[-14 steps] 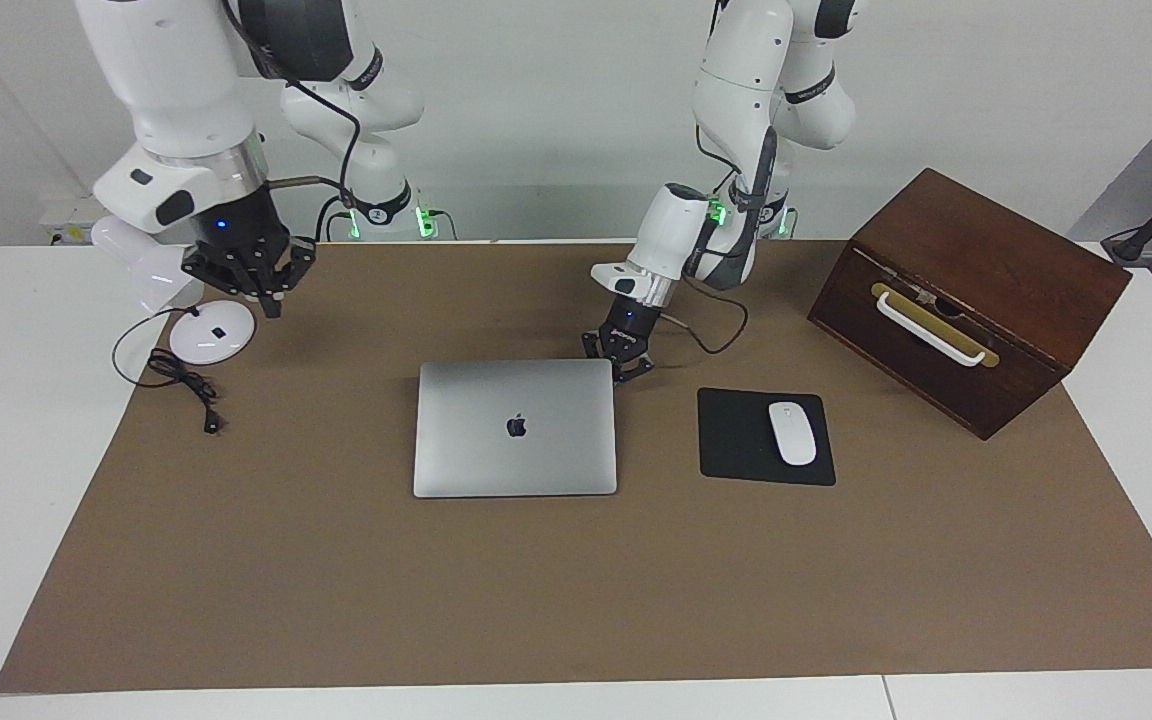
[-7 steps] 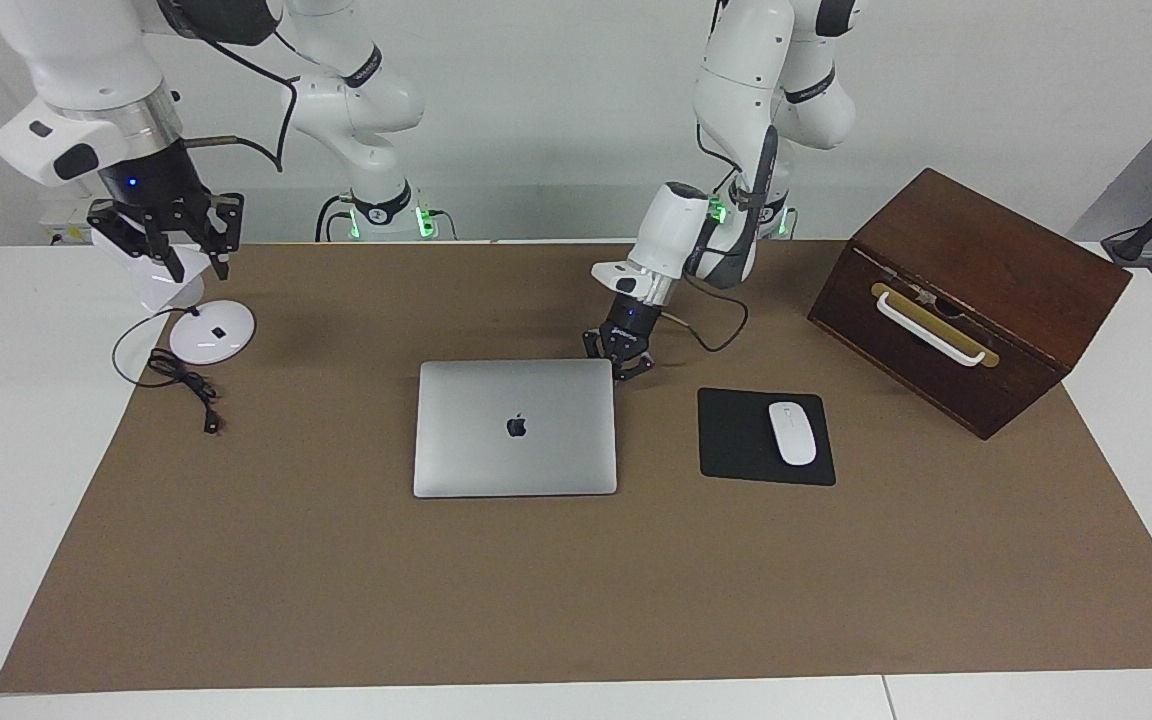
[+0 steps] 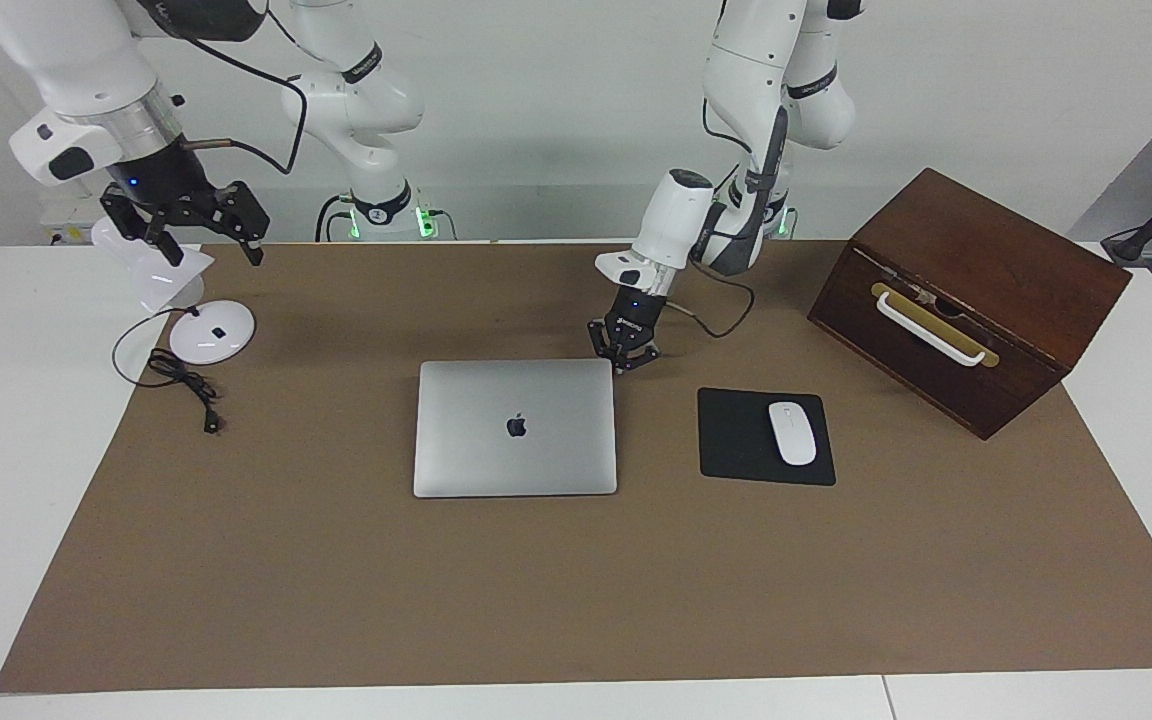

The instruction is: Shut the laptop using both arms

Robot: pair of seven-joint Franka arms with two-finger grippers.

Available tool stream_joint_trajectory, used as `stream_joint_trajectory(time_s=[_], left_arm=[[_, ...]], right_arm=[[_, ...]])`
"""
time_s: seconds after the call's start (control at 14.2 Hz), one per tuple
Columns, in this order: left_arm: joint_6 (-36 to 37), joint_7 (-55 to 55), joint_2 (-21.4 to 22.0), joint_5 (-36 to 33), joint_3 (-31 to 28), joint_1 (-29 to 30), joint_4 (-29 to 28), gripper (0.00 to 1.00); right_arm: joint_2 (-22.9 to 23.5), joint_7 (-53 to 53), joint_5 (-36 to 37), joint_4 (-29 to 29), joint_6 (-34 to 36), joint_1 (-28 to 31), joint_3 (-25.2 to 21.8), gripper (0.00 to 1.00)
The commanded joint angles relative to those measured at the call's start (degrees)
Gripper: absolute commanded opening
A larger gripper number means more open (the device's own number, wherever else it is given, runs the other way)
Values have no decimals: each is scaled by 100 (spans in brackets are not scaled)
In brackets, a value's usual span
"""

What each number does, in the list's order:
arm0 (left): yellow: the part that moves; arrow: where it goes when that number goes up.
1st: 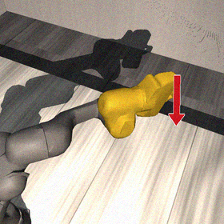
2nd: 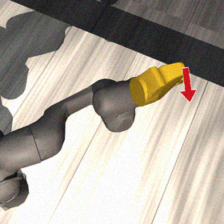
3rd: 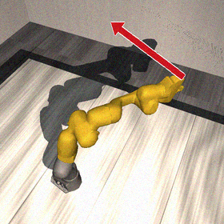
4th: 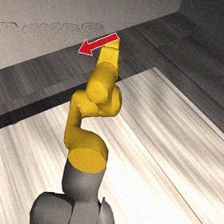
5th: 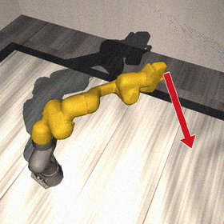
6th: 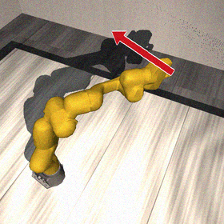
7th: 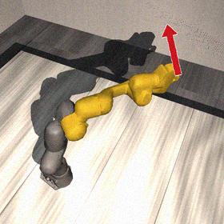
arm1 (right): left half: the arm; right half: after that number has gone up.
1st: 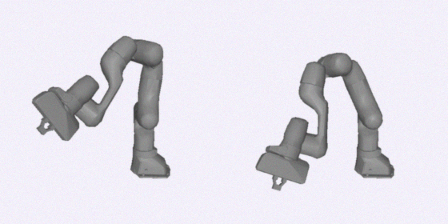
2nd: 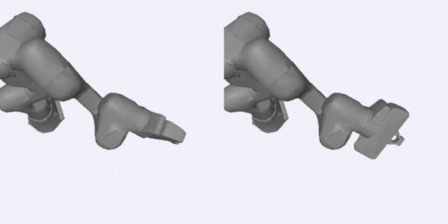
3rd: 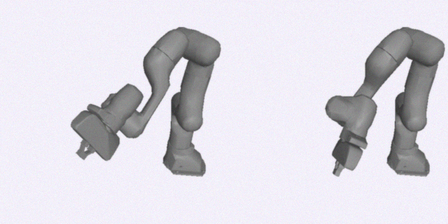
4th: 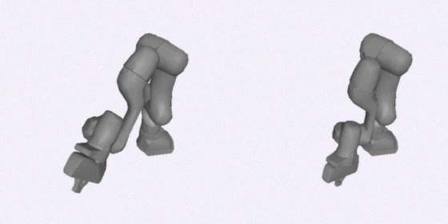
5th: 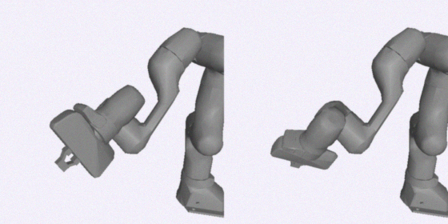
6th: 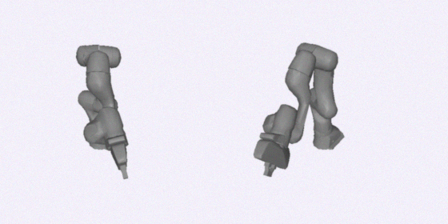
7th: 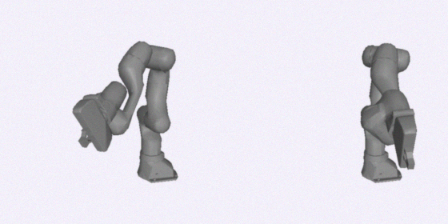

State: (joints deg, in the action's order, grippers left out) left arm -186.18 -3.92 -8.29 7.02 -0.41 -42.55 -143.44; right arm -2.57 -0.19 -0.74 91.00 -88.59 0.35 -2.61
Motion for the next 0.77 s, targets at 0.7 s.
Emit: stream_joint_trajectory(time_s=[0.7], left_arm=[[6670,-39,2630,-69,-90,853,1386,0]], right_arm=[[-156,274,13,225,-133,124,23,100]])
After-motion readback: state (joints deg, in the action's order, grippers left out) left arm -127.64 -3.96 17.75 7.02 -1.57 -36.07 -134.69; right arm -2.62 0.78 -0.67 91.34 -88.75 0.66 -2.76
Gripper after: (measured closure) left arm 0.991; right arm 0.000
